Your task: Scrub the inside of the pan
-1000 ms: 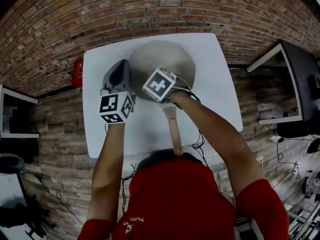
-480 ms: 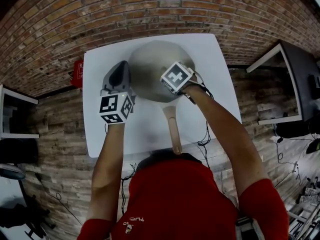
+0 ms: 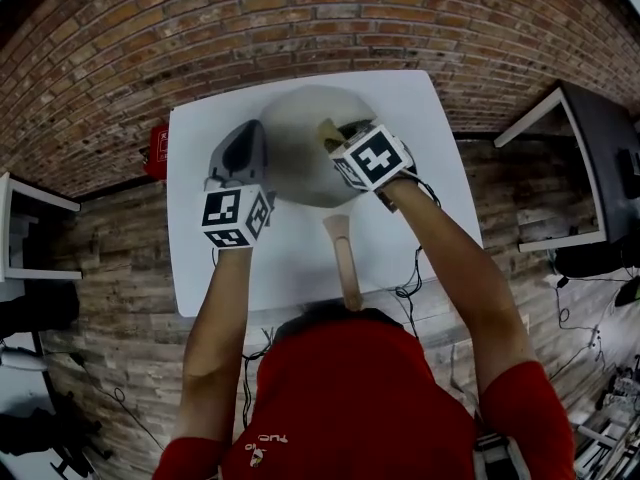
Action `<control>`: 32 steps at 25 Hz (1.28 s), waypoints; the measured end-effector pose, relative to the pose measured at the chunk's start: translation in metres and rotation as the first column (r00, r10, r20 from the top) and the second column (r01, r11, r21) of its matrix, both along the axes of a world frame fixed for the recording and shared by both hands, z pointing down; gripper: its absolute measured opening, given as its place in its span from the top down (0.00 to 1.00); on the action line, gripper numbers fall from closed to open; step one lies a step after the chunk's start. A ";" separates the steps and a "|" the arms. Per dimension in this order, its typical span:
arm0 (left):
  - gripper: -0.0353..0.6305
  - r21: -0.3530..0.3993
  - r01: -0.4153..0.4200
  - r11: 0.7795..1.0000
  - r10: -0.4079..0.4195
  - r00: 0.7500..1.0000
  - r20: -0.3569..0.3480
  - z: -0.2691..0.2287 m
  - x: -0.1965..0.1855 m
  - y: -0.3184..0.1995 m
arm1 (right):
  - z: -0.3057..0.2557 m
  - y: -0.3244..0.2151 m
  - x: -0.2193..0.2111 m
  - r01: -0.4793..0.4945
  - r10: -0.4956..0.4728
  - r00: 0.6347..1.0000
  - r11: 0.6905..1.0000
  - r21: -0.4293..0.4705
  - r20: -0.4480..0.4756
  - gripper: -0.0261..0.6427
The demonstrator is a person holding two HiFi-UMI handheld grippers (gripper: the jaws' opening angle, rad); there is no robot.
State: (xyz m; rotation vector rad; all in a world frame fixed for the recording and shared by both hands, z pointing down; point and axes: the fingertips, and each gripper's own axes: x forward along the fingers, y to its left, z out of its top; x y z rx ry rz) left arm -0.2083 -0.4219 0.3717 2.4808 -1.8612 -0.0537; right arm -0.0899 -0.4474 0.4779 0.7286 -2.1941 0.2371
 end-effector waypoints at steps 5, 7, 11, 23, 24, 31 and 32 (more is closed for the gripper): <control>0.92 0.045 -0.018 0.999 0.019 1.000 -0.018 -0.034 0.015 0.009 | -0.085 0.016 -0.016 -0.006 -0.062 0.945 0.978 0.208 0.321 0.83; 0.92 0.063 -0.030 0.998 0.031 0.999 -0.022 -0.048 0.024 0.013 | -0.115 0.027 -0.017 -0.019 -0.099 0.907 0.961 0.275 0.409 0.83; 0.92 0.087 -0.064 0.994 0.066 0.998 -0.021 -0.067 0.042 0.024 | -0.157 0.049 -0.014 -0.054 -0.163 0.832 0.928 0.369 0.530 0.83; 0.92 0.085 -0.109 0.990 0.110 0.994 -0.013 -0.076 0.077 0.050 | -0.176 0.086 0.015 -0.174 -0.160 0.746 0.890 0.421 0.647 0.83; 0.92 0.085 -0.111 0.990 0.112 0.994 -0.013 -0.075 0.078 0.051 | -0.175 0.088 0.015 -0.174 -0.160 0.746 0.890 0.421 0.647 0.83; 0.92 0.077 -0.119 0.990 0.120 0.993 -0.005 -0.073 0.084 0.052 | -0.176 0.087 0.023 -0.184 -0.147 0.746 0.892 0.413 0.650 0.83; 0.92 0.076 -0.118 0.990 0.119 0.993 -0.004 -0.073 0.085 0.052 | -0.177 0.087 0.024 -0.185 -0.146 0.745 0.892 0.412 0.651 0.83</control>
